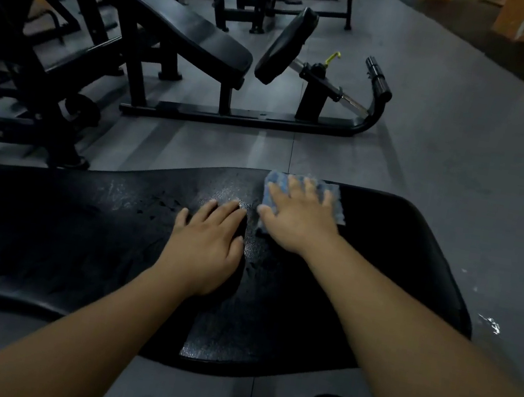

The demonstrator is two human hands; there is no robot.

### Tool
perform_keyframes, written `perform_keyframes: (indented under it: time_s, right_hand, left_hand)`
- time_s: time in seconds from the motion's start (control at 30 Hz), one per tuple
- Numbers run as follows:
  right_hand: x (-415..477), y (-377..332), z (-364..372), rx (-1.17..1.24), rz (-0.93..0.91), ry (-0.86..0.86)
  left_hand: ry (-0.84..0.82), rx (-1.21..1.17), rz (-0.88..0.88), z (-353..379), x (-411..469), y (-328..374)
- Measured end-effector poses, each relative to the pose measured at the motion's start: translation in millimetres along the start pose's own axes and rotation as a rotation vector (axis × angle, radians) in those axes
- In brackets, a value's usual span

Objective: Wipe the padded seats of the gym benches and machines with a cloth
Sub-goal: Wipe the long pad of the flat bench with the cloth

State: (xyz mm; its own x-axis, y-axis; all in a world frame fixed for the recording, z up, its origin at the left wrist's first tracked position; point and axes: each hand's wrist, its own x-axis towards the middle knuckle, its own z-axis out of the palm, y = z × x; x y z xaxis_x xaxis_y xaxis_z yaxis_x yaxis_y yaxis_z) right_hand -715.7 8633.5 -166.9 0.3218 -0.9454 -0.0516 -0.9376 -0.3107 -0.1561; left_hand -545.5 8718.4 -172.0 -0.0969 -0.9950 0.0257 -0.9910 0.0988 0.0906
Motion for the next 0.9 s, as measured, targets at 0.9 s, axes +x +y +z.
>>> perform_keyframes:
  time_s: [0.9]
  right_hand:
    - [-65.9, -28.2, 11.7, 0.011, -0.292, -0.009]
  left_hand:
    - [-0.028, -0.048, -0.036, -6.7, -26.9, -11.7]
